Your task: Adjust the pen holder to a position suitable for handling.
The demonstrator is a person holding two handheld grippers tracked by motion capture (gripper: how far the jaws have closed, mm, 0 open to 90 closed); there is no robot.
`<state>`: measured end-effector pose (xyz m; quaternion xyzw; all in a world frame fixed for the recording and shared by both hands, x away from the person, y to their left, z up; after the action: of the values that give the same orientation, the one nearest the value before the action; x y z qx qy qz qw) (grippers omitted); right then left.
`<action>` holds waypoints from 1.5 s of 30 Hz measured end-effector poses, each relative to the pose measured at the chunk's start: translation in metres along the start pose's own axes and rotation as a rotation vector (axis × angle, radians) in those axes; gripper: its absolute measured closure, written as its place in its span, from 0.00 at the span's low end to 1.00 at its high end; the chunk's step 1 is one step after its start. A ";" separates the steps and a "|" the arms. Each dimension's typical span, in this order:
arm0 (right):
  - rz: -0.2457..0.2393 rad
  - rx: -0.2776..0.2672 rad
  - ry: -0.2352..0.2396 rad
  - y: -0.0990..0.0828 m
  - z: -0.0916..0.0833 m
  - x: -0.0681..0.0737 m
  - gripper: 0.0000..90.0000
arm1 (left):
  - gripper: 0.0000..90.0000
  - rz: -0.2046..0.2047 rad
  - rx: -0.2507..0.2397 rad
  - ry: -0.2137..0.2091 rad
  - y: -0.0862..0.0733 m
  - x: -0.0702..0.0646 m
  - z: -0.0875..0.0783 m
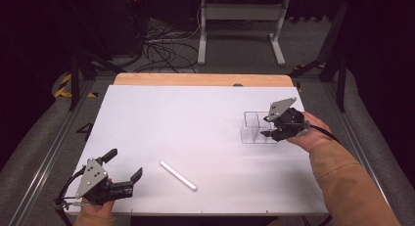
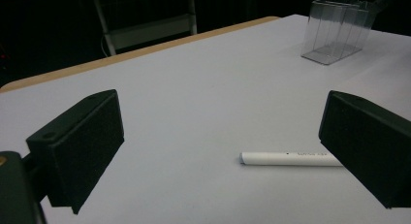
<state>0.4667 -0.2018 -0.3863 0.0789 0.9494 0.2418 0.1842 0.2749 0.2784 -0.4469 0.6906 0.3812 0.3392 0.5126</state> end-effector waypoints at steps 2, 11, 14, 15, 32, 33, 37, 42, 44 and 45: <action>0.016 0.007 0.002 0.000 0.004 -0.001 0.57 | 0.03 -0.001 0.000 0.000 0.000 0.000 0.000; -0.020 0.089 0.040 -0.002 0.020 -0.002 0.65 | 0.03 -0.001 0.003 -0.003 0.000 0.000 0.000; -0.024 0.111 0.047 -0.003 0.025 -0.002 0.66 | 0.03 -0.001 0.003 -0.003 0.000 0.000 0.000; -0.029 0.115 0.053 -0.003 0.027 -0.002 0.67 | 0.03 -0.002 0.003 -0.004 0.000 0.000 0.000; -0.094 0.130 0.092 0.004 0.026 0.001 0.88 | 0.03 -0.007 0.002 -0.001 0.000 0.001 0.000; -0.097 0.127 0.098 0.004 0.025 0.002 0.89 | 0.03 -0.007 0.002 -0.001 0.000 0.001 0.000; -0.087 0.150 0.129 0.010 0.020 0.006 0.94 | 0.03 -0.008 0.002 -0.003 0.000 0.001 0.000; -0.103 0.106 0.141 0.028 0.012 0.010 0.94 | 0.03 -0.008 -0.001 -0.002 0.000 0.001 0.000; -0.116 0.089 0.138 0.037 0.010 0.011 0.94 | 0.03 -0.009 -0.002 -0.003 0.000 0.001 0.000; -0.120 0.077 0.144 0.042 0.010 0.013 0.94 | 0.03 -0.009 -0.002 -0.003 0.000 0.001 0.000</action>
<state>0.4614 -0.1583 -0.3781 0.0113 0.9719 0.1985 0.1264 0.2751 0.2798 -0.4470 0.6889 0.3832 0.3361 0.5154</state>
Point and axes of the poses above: each handheld gripper's, and its own axes: z roughly forward along the jaws, y roughly out of its top, x roughly to its left, the point moved 2 cm from there along z, roughly forward along the jaws, and after that the axes turned 2 degrees about y, right-handed, at the moved point
